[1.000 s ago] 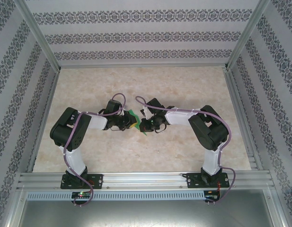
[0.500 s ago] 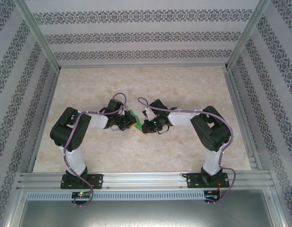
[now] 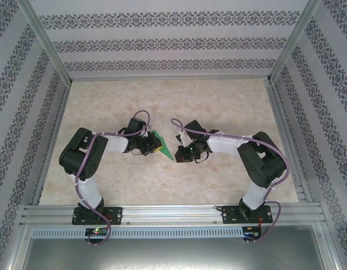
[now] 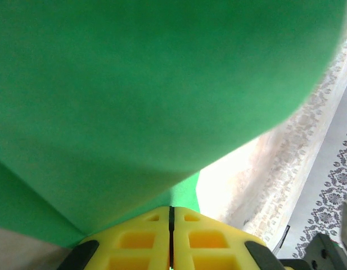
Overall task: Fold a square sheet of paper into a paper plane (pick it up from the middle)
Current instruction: Fold the wing for the fifth time at the center of the table.
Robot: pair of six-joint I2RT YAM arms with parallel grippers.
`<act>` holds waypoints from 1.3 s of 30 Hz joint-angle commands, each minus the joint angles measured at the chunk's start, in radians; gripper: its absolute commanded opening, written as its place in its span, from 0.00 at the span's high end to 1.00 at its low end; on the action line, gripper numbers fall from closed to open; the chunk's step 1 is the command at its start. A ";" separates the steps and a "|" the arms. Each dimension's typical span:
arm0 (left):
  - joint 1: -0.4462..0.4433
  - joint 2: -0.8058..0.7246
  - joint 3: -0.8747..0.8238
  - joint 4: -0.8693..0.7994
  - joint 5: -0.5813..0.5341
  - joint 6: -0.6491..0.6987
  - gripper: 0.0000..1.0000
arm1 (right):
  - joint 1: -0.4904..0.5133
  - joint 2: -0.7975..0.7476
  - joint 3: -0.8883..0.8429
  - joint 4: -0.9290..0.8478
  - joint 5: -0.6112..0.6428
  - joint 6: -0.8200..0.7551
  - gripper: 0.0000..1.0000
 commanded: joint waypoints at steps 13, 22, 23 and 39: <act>0.013 0.036 -0.017 -0.162 -0.088 0.037 0.89 | 0.024 0.183 0.152 0.107 -0.027 0.052 1.00; 0.002 -0.047 -0.016 -0.062 0.002 0.110 0.81 | 0.012 0.230 0.122 0.087 0.001 0.050 1.00; -0.004 -0.069 -0.021 -0.055 -0.001 0.118 0.80 | 0.011 0.231 0.121 0.087 0.002 0.052 1.00; -0.080 -0.025 -0.022 -0.007 -0.029 0.116 0.85 | 0.010 0.238 0.112 0.097 -0.011 0.067 1.00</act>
